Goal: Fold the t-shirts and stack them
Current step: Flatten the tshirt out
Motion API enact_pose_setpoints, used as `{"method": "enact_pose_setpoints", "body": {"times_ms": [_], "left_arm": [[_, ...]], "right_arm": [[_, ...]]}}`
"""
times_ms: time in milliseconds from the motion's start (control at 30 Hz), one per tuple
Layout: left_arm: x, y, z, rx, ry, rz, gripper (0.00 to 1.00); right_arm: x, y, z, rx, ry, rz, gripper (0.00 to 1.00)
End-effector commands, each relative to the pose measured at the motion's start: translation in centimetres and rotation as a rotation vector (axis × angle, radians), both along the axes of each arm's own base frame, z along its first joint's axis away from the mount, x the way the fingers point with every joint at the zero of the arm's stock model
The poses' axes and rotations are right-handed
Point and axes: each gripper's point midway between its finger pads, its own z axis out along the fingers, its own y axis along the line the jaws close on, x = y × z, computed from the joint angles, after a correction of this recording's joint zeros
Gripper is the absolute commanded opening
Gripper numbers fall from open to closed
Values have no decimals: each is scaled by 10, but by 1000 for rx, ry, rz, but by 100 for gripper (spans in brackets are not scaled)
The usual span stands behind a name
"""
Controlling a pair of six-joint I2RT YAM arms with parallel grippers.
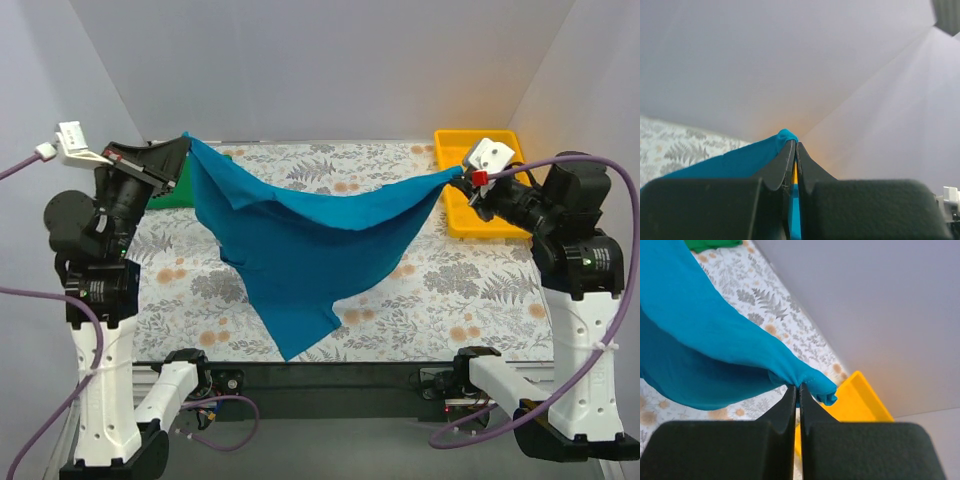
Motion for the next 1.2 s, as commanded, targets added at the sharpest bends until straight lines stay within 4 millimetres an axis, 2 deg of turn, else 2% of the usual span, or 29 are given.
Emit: {"method": "enact_pose_setpoints", "body": {"times_ms": [0, 100, 167, 200, 233, 300, 333, 400, 433, 467, 533, 567, 633, 667, 733, 767, 800, 867, 900, 933, 967, 1000, 1100, 1167], "left_arm": [[-41, 9, 58, -24, -141, 62, 0], [-65, 18, 84, -24, -216, 114, 0], [-71, 21, 87, -23, -226, 137, 0], [-73, 22, 85, -23, -225, 142, 0], [-72, 23, 81, -25, -214, 148, 0], [-67, 25, 71, -25, -188, 157, 0], [-62, 25, 60, -23, -162, 157, 0], [-56, 25, 45, -28, -130, 154, 0], [-41, 24, 21, -27, -71, 151, 0], [-35, 24, 8, -27, -43, 149, 0], [-19, 22, -24, -29, 31, 134, 0], [-2, 21, -62, -25, 115, 129, 0], [14, 18, -96, -24, 180, 112, 0], [25, 17, -136, -18, 260, 107, 0], [40, 17, -169, -11, 313, 102, 0], [46, 17, -197, -7, 371, 102, 0], [53, 17, -217, -1, 411, 104, 0], [63, 17, -236, 13, 433, 102, 0], [69, 17, -259, 20, 484, 100, 0], [73, 17, -263, 26, 483, 100, 0], [76, 17, -271, 40, 496, 96, 0], [81, 17, -284, 47, 528, 96, 0], [89, 18, -299, 78, 549, 94, 0], [92, 19, -303, 94, 553, 94, 0]], "right_arm": [[-20, -2, 36, 14, -85, 14, 1], [-32, -2, 42, -10, -132, 34, 1], [-39, 8, 21, 3, -79, 99, 1], [-45, 15, 9, 16, -44, 154, 1], [-49, 18, -15, 20, 10, 175, 1], [-53, 18, -31, 15, 32, 184, 1], [-57, 17, -45, 11, 56, 179, 1], [-61, 16, -60, 2, 75, 176, 1], [-64, 15, -68, -3, 88, 176, 1], [-63, 15, -93, -8, 147, 177, 1], [-60, 10, -116, -42, 174, 160, 1], [-57, 8, -144, -56, 234, 152, 1], [-49, 0, -175, -99, 307, 115, 1], [-44, -3, -188, -119, 326, 106, 1], [-38, -8, -229, -150, 435, 92, 1], [-36, -9, -239, -160, 460, 92, 1], [-32, -10, -253, -165, 483, 88, 1], [-25, -11, -274, -177, 546, 86, 1], [-18, -13, -281, -184, 547, 77, 1], [-16, -13, -296, -188, 601, 77, 1], [-13, -13, -302, -190, 620, 75, 1], [-9, -13, -315, -198, 657, 77, 1], [-4, -13, -334, -211, 720, 67, 1], [2, -13, -339, -213, 726, 59, 2]]}}
